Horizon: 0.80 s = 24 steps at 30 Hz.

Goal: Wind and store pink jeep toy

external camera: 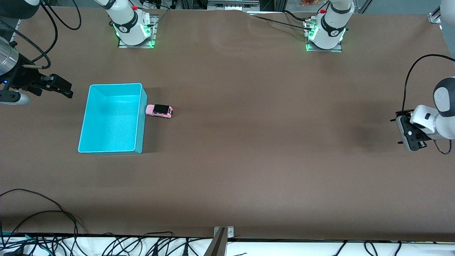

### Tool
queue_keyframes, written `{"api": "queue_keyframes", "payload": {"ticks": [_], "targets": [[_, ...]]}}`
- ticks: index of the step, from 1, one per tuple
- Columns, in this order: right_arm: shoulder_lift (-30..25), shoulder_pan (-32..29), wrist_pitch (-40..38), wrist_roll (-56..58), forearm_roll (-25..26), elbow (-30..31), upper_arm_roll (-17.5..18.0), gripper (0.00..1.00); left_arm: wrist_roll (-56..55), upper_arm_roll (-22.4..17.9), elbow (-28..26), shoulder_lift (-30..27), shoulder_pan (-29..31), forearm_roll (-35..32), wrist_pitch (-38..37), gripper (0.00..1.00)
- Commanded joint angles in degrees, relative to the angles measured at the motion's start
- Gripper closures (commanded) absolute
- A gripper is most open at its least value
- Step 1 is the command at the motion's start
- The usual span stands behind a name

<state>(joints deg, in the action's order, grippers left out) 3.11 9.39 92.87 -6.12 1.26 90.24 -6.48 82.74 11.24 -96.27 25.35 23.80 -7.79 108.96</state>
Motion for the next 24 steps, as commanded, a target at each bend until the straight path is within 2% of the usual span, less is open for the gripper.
{"api": "queue_keyframes", "payload": {"ticks": [1,5,10,15,19,24], "targets": [[-0.21,0.36,-3.21,0.33,0.15,-0.77,0.41,0.0,-3.54,0.63,0.9,-1.71,0.02,1.29,-3.14,0.0],[-0.04,0.8,-6.73,0.06,0.15,-0.68,1.38,0.0,-6.36,1.68,3.36,-1.89,0.02,1.28,-6.56,0.0],[0.93,1.15,-6.22,2.51,0.06,-0.07,3.22,0.0,-12.33,2.38,6.26,-1.89,-1.03,1.28,-11.57,0.0],[2.33,1.24,-5.6,15.24,-0.12,-0.07,5.33,0.0,-20.15,2.65,9.95,-1.97,-2.27,1.46,-17.72,0.0],[3.56,1.24,-5.69,26.4,-0.38,0.2,7.44,0.0,-28.5,4.84,11.89,-2.24,-2.27,3.83,-21.42,0.0],[5.93,1.07,-5.51,40.37,-4.94,0.9,7.62,0.0,-37.46,8.35,11.89,-3.55,-2.18,4.1,-22.39,0.0]]}}
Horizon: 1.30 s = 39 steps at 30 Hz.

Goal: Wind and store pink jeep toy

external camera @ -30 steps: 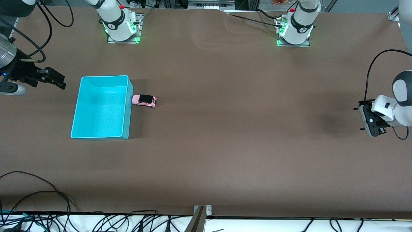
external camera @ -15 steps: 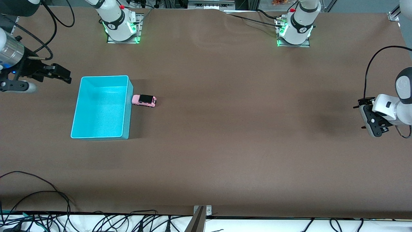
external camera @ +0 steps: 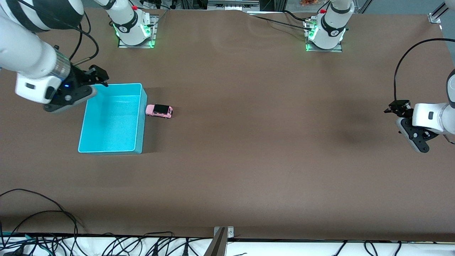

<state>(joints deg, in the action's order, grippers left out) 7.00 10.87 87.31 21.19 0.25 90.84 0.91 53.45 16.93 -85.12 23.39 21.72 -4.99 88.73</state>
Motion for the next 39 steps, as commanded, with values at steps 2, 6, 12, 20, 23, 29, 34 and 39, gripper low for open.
{"api": "queue_keyframes", "payload": {"ticks": [2,6,12,20,23,29,34,39], "targets": [[3.46,-0.5,-0.04,18.43,-5.69,0.56,0.14,0.0,-12.12,3.63,0.75,-2.56,-0.1,1.29,-2.33,0.0],[4.78,-0.41,2.06,26.61,-6.23,2.4,0.23,0.0,-19.33,5.56,0.75,-4.49,-0.19,1.29,-2.68,0.0],[5.4,-0.23,9.53,37.51,-7.89,9.77,1.01,0.0,-25.93,6.1,0.49,-8.09,-0.37,1.12,-4.17,0.0],[5.22,-0.14,25.87,43.85,-8.16,22.61,6.29,0.0,-32.53,-3.99,0.39,-13.2,-12.48,1.29,-7.87,0.0],[5.22,-0.14,32.72,46.22,-8.16,27.35,7.52,0.0,-32.44,-10.85,0.75,-13.72,-17.84,3.75,-7.25,0.0],[5.75,-0.06,42.31,50.44,-8.08,33.51,7.96,0.0,-34.02,-16.58,-0.22,-17.06,-22.69,5.95,-3.65,0.0],[6.19,0.38,51.54,50.62,-7.9,39.22,8.31,0.0,-44.73,-16.58,-2.06,-20.4,-22.95,5.25,-2.95,0.0],[9.08,1.61,56.64,50.62,-7.9,40.38,8.31,0.0,-47.38,-16.4,-4.6,-23.56,-23.57,5.25,-1.11,0.0]]}}
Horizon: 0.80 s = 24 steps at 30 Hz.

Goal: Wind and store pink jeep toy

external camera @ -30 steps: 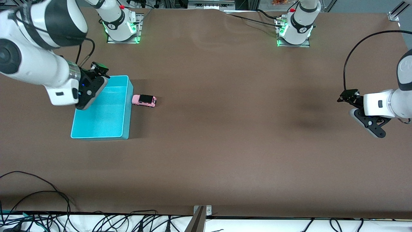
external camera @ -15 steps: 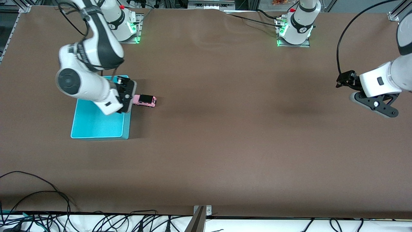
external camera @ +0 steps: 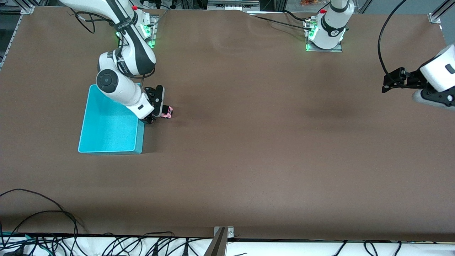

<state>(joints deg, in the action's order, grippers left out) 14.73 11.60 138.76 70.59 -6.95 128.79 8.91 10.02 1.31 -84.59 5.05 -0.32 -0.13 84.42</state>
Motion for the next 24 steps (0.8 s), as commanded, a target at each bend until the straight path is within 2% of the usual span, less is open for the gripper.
{"api": "queue_keyframes", "payload": {"ticks": [1,5,8,9,11,14,15,18,24], "targets": [[2.05,0.97,5.9,1.22,-0.69,2.43,0.32,0.0,-3.87,-0.78,-6.71,-6.45,-1.44,0.4,4.34,0.0],[5.3,1.4,10.64,1.22,-0.69,2.51,0.32,0.0,-3.52,-0.78,-12.6,-10.5,-0.91,0.31,7.86,0.0],[6.28,1.5,11.71,1.31,-0.69,2.51,0.32,0.0,-3.7,-0.52,-12.96,-10.59,-0.91,0.31,7.86,0.0],[6.36,1.5,11.71,1.39,-0.61,2.51,0.32,0.03,-3.7,-0.35,-13.05,-10.59,-0.91,0.31,7.78,0.0],[6.28,1.58,11.53,1.48,-0.43,2.51,0.32,0.16,-3.96,0.01,-13.05,-10.59,-0.91,0.31,7.6,0.0],[6.28,1.58,11.44,2.62,-0.16,2.43,0.32,0.54,-3.96,0.18,-12.7,-10.33,-1.0,0.31,6.9,0.0],[6.28,1.67,11.36,2.8,-0.16,2.43,0.32,0.63,-3.96,0.18,-12.53,-10.15,-1.08,0.31,6.55,0.0],[5.93,2.02,11.18,2.89,0.01,2.34,0.23,0.75,-3.79,0.18,-12.44,-10.06,-1.08,0.31,5.76,0.0],[4.96,2.11,9.52,2.98,0.01,1.29,0.32,0.79,-4.22,0.1,-11.56,-10.15,-1.0,0.4,5.58,0.0]]}}
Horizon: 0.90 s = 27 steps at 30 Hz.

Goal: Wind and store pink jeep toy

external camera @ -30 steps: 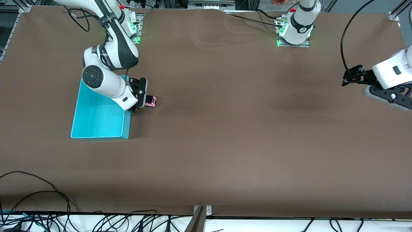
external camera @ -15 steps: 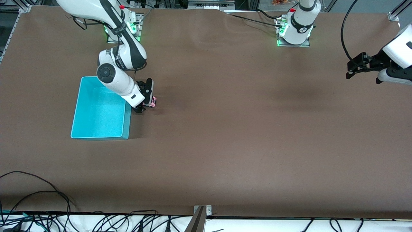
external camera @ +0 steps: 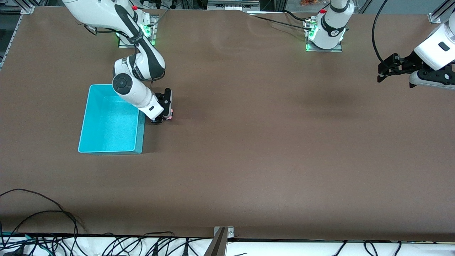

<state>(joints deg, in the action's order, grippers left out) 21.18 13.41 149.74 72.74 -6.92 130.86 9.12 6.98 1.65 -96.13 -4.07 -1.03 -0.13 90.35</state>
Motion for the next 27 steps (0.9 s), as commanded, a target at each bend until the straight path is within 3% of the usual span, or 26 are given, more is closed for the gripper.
{"api": "queue_keyframes", "payload": {"ticks": [1,6,15,22,27], "targets": [[-1.84,0.38,-1.9,0.74,-0.02,-1.21,0.2,0.81,-1.1,-0.41,0.15,-1.03,-0.2,0.4,-0.61,0.0],[-2.46,1.18,-7.78,0.21,-0.11,-5.86,0.2,0.81,-1.18,-1.03,2.35,-0.94,0.23,0.57,-3.25,0.0],[-2.37,0.91,-26.76,-1.46,-0.28,-20.36,-0.24,0.81,-0.92,-1.38,3.32,-0.86,0.85,1.19,-5.45,0.0],[-2.37,-1.63,-40.38,-0.06,-0.37,-29.86,-0.94,0.8,-1.09,-1.38,6.3,0.72,1.29,1.19,-5.45,0.0],[-2.37,-5.75,-47.6,7.83,-1.25,-32.59,-2.26,0.79,-1.09,-1.38,6.39,0.9,1.47,1.36,-5.36,0.0]]}}
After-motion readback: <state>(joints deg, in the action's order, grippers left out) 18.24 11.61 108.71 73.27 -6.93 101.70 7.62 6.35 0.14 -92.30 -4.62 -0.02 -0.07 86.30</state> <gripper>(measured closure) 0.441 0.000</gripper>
